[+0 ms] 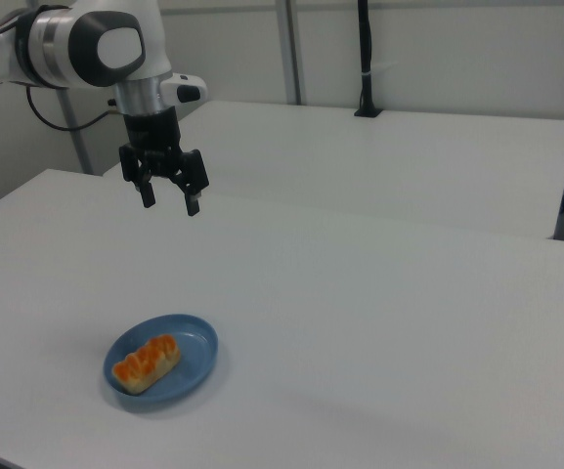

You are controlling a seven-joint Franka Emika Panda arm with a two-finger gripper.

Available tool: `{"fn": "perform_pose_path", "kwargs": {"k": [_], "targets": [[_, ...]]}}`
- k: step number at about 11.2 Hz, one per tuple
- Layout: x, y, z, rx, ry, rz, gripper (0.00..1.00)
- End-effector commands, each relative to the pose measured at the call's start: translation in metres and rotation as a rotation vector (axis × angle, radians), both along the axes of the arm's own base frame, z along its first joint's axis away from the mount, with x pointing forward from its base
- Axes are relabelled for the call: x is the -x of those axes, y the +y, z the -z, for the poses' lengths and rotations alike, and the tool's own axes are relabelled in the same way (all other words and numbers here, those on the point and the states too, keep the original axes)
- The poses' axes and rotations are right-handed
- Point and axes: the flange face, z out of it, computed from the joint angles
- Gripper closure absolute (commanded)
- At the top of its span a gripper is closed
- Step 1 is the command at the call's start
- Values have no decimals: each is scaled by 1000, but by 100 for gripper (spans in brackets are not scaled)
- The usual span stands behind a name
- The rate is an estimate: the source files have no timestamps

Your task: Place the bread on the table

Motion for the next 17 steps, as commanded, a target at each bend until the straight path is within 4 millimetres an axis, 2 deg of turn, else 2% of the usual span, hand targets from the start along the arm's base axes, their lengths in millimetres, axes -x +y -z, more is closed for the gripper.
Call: {"fn": "perform_pose_path", "kwargs": {"k": [1,10,13,14,17], "targets": [[5,-8,-13,0,-15,29,0],[2,-14,-11,4,-27,26,0],[3,-12,-8,0,-11,-25,0],[5,-12,-5,-3,6,-56,0],[14,-9,26,-13,107,-70,0]]}}
